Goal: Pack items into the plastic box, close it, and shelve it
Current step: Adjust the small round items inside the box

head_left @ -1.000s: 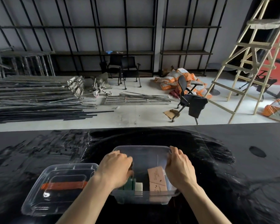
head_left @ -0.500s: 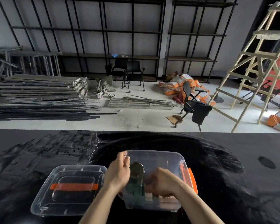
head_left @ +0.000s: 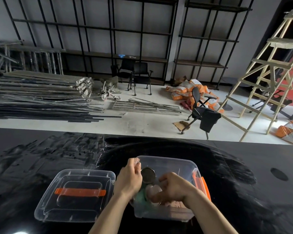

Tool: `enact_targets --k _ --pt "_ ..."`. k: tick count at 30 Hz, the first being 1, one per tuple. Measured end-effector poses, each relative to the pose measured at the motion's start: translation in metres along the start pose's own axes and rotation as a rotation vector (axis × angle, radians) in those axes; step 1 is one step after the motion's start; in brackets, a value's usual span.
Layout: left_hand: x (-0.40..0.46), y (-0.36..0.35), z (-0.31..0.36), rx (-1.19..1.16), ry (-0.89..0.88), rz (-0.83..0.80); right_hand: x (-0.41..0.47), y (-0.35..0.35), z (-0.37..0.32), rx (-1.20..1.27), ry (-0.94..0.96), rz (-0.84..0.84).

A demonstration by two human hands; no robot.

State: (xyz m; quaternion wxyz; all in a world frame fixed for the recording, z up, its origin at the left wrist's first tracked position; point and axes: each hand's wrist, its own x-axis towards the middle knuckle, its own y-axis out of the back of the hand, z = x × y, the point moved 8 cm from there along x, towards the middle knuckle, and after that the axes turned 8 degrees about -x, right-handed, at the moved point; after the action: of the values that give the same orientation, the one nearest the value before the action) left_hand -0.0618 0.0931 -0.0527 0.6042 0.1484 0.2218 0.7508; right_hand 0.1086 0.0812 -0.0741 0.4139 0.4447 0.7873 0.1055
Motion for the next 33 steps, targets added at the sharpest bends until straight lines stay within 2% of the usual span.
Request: enact_targets --k 5,11,15,20,22,27,30,33 --pt "0.0 0.0 0.0 0.011 0.006 0.014 0.007 -0.011 0.0 0.078 0.011 -0.006" --pt "0.001 0.001 0.0 0.024 -0.004 0.006 0.007 0.003 0.002 0.246 -0.177 0.099" --pt "0.007 0.019 -0.004 -0.002 -0.011 0.067 0.01 -0.012 -0.029 0.419 -0.202 -0.003" --pt "0.004 0.024 0.001 0.018 0.001 0.036 0.015 -0.012 -0.036 0.411 -0.175 -0.01" --pt "-0.006 0.095 -0.032 0.009 0.056 0.187 0.021 -0.057 -0.093 0.305 -0.108 -0.117" --pt "-0.007 0.089 -0.039 0.028 0.039 0.193 0.026 -0.064 -0.09 0.254 -0.117 -0.114" --pt "-0.007 0.08 -0.033 0.027 0.008 0.157 0.028 -0.047 -0.088 -0.065 -0.075 0.093" --pt "-0.008 0.083 -0.019 -0.011 -0.074 0.17 0.008 -0.014 -0.105 -0.321 0.072 0.45"
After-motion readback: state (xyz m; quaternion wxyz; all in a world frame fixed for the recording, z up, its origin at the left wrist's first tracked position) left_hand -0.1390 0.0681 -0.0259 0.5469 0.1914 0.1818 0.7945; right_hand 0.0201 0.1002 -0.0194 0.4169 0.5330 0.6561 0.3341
